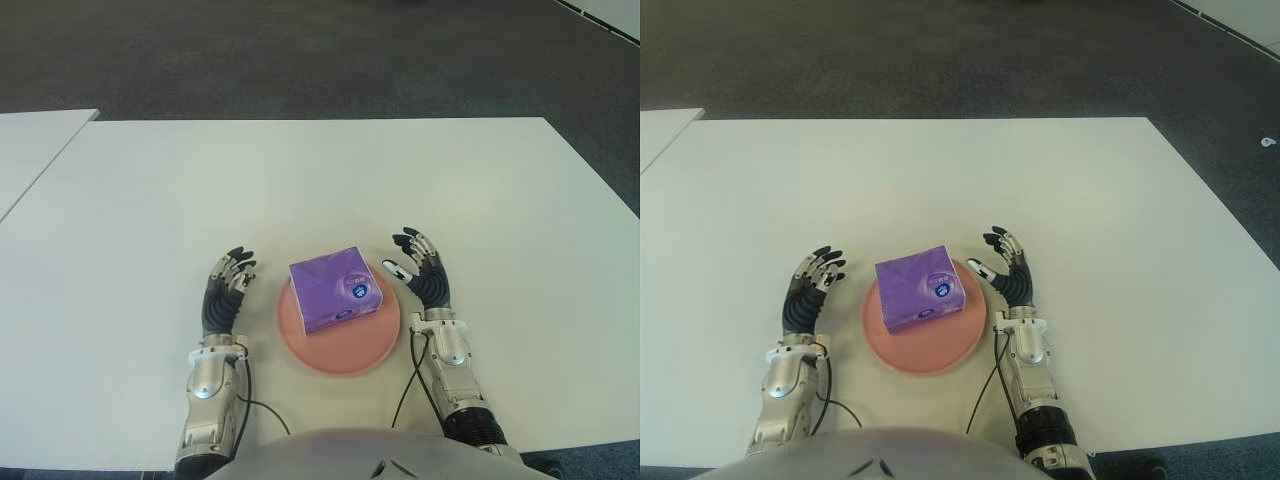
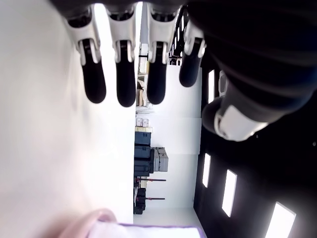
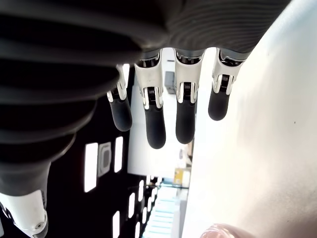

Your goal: Put the tissue paper into the plate.

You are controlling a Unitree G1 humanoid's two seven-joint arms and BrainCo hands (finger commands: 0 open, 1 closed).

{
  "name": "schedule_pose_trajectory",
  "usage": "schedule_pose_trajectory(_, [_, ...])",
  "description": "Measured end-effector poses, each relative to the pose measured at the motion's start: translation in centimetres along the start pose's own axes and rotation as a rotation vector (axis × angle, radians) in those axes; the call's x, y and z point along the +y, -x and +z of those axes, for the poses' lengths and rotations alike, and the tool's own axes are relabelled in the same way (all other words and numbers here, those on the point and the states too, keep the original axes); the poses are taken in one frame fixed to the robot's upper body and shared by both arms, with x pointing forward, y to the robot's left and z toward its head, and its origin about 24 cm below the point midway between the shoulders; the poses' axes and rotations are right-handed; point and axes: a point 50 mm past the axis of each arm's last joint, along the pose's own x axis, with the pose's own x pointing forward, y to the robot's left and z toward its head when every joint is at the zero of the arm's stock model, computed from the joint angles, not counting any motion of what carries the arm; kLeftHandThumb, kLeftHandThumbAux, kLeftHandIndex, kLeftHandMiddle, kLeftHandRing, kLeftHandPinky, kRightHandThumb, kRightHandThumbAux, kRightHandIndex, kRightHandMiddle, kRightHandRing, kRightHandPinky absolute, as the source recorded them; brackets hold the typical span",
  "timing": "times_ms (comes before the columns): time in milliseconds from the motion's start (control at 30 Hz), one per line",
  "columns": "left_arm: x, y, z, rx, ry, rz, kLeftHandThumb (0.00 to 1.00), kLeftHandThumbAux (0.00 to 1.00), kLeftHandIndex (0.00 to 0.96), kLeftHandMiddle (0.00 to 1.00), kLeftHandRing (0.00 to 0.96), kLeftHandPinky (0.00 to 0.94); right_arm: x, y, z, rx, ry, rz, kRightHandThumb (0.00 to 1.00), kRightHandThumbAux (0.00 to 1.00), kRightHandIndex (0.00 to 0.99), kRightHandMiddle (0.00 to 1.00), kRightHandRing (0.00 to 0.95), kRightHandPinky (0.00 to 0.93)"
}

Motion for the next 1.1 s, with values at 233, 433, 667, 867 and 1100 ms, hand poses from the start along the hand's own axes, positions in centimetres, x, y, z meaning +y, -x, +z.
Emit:
schedule_pose_trajectory(233, [0.0, 0.0, 0.0, 0.002, -0.010, -0.002, 0.275, 0.609, 0.234, 0.288, 0.317, 0.361, -0.2, 0.1, -0.1, 0.011, -0.016, -0.052, 0.386, 0.709, 0.170, 0.314, 0.243, 0.151])
schedule_pose_trajectory(433, [0.2, 0.0, 0.0, 0.002, -0.007, 0.005, 0.265, 0.612, 0.240, 0.282, 0.308, 0.341, -0.2, 0.1, -0.2, 0.018, -0.037, -0.101, 0.369, 0.689, 0.148, 0.271, 0.205, 0.118])
schedule_pose_trajectory(667, [0.5, -0.1, 0.1, 0.008, -0.016, 0.011, 0.266, 0.600, 0.235, 0.277, 0.296, 0.322, -0.3, 0.3, -0.2, 0.033, -0.060, -0.179, 0.340, 0.653, 0.125, 0.226, 0.169, 0.109])
schedule_pose_trajectory(867, [0.6, -0.2, 0.2, 0.012, -0.032, 0.012, 0.267, 0.605, 0.234, 0.272, 0.290, 0.319, -0.4, 0.5, 0.1, 0.046, -0.028, -0.215, 0.319, 0.618, 0.119, 0.192, 0.152, 0.113])
schedule_pose_trajectory(1100, [0.6, -0.2, 0.3, 0.013, -0.042, 0.013, 0.270, 0.621, 0.242, 0.279, 0.289, 0.323, -0.6, 1.5, 0.3, 0.118, 0.037, -0.247, 0.278, 0.593, 0.103, 0.135, 0.105, 0.080])
